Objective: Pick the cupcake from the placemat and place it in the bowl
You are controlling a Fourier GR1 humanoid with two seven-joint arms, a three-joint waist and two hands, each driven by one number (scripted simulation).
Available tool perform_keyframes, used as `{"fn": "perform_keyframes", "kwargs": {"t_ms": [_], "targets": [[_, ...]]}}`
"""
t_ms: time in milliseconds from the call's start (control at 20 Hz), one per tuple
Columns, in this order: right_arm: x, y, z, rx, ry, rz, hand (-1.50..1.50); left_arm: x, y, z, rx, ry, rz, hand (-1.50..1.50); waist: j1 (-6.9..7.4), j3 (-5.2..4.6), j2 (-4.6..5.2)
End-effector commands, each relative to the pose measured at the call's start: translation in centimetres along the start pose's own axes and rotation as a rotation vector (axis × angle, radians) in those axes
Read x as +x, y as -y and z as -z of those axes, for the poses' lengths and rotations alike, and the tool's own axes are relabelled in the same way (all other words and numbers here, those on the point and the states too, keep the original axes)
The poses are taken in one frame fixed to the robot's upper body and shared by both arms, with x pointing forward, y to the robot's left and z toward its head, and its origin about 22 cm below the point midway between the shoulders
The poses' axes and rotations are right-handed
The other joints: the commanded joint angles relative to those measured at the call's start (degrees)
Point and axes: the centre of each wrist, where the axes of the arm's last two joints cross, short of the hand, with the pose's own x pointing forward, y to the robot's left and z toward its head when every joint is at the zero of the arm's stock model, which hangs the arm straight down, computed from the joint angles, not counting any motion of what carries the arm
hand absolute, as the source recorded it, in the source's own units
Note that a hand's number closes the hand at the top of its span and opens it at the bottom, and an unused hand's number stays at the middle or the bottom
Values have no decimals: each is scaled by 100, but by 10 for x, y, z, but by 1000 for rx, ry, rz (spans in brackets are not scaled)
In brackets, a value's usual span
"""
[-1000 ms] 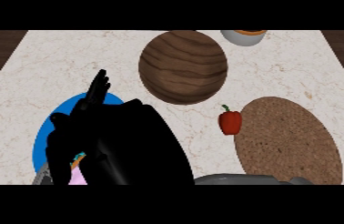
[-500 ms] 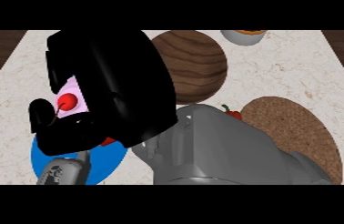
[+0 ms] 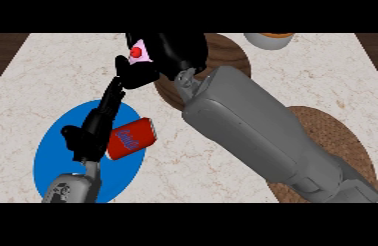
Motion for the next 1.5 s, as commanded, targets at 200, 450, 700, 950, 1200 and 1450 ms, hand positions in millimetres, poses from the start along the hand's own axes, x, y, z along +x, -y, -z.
{"fn": "perform_keyframes", "kwargs": {"t_ms": [200,450,700,950,1200,1450], "targets": [[-70,-35,26,-16,-90,-95,150,-5,-3,-5,-17,0,0,0,35,0,7],[-126,-45,27,-10,-115,-69,150,10,3,1,-26,-4,-2,0,49,3,18],[-162,-53,21,113,-207,45,150,26,10,0,-15,3,-6,0,98,8,29],[-180,-57,19,287,-183,140,-150,7,-1,10,-20,5,11,0,33,3,36],[-190,-47,23,182,-72,308,-150,12,5,19,-14,15,7,0,92,7,76],[-159,-36,39,-9,-39,415,-150,-4,-2,1,-7,1,9,0,39,3,13]]}}
